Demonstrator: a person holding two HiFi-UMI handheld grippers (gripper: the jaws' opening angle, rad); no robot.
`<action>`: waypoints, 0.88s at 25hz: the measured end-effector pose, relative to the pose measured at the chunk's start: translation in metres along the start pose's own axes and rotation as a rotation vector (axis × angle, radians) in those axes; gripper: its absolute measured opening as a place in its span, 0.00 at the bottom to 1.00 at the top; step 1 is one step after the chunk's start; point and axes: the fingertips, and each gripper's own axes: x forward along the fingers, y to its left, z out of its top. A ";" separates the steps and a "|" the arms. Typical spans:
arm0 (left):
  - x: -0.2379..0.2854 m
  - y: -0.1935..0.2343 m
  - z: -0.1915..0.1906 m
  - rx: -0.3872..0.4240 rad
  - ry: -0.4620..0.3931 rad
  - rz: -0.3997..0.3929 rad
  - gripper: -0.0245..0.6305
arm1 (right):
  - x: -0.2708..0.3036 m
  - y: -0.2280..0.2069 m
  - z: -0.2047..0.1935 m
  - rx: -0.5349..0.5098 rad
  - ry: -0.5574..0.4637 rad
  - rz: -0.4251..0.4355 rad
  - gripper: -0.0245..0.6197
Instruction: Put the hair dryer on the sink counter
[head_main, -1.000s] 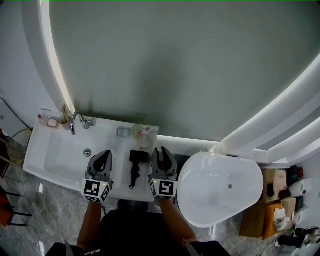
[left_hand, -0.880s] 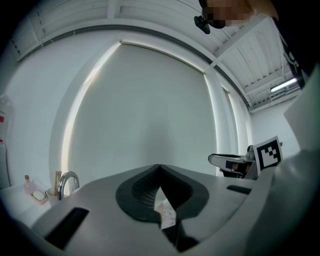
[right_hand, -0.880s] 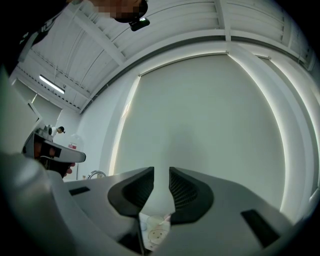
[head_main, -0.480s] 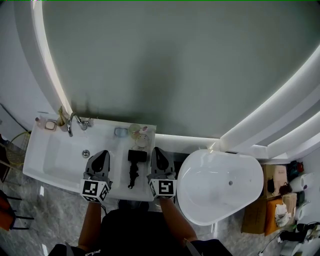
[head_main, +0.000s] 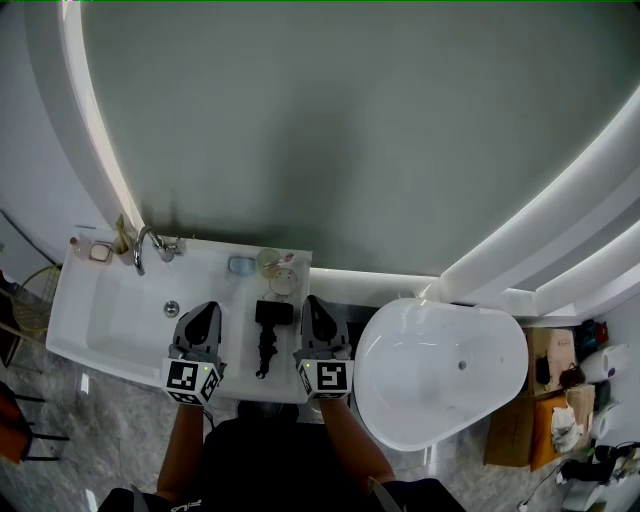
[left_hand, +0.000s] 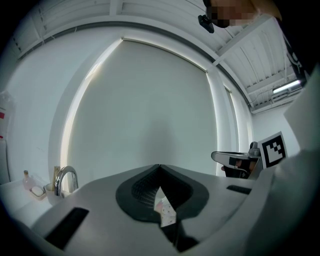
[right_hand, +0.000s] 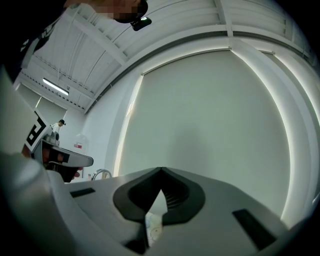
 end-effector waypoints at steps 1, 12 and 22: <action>0.000 0.000 -0.001 -0.002 0.001 0.002 0.07 | 0.000 -0.001 0.000 0.002 0.000 -0.005 0.08; 0.004 0.003 -0.006 -0.024 0.012 0.002 0.07 | -0.002 -0.010 -0.009 0.018 0.018 -0.046 0.08; 0.010 -0.004 -0.009 -0.023 0.022 -0.032 0.07 | -0.005 -0.015 -0.010 0.061 0.013 -0.044 0.08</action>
